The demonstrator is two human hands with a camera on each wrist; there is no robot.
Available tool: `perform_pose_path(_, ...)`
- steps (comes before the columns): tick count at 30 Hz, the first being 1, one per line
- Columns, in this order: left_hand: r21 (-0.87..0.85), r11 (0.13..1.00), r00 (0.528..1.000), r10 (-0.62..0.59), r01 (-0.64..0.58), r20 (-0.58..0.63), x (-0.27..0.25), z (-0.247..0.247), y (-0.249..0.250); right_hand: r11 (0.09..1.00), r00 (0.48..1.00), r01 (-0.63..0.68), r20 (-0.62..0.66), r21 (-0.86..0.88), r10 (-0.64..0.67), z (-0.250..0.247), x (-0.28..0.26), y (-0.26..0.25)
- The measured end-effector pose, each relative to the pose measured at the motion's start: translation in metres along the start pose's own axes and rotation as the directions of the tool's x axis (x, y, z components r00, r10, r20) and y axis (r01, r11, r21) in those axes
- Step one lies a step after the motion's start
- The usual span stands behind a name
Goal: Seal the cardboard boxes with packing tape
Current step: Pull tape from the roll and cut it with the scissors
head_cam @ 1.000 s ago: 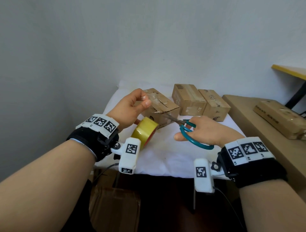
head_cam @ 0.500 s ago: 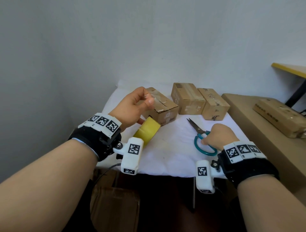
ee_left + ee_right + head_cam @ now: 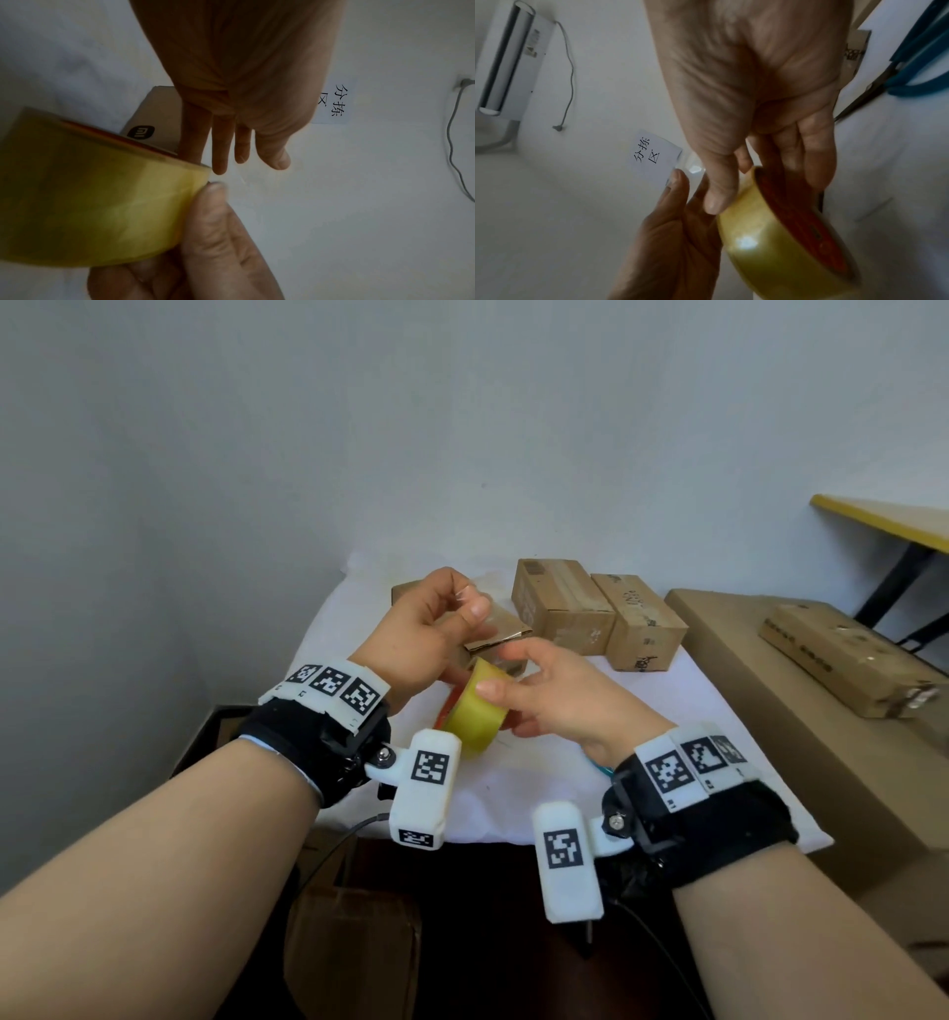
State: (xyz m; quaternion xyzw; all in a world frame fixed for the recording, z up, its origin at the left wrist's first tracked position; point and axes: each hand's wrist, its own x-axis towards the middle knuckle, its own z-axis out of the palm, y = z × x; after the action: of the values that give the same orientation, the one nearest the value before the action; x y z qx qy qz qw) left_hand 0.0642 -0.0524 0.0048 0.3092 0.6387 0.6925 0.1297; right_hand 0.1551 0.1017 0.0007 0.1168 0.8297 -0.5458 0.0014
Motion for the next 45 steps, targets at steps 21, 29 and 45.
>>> perform_pose_path(21,-0.025,0.999,1.000,-0.024,0.024,0.010,0.009,0.021,-0.005,0.986,0.969,0.170,-0.183,0.000,-0.167,-0.019,-0.005,0.003)
perform_pose_path(29,-0.047,0.999,0.999,0.003,-0.001,0.036,0.009,0.027,-0.005,0.988,0.972,0.152,-0.184,0.010,-0.148,-0.026,0.001,0.012)
perform_pose_path(45,-0.043,0.999,0.997,-0.007,0.010,0.073,0.005,0.042,-0.005,0.992,0.937,0.122,-0.329,-0.010,-0.119,-0.030,0.005,0.016)
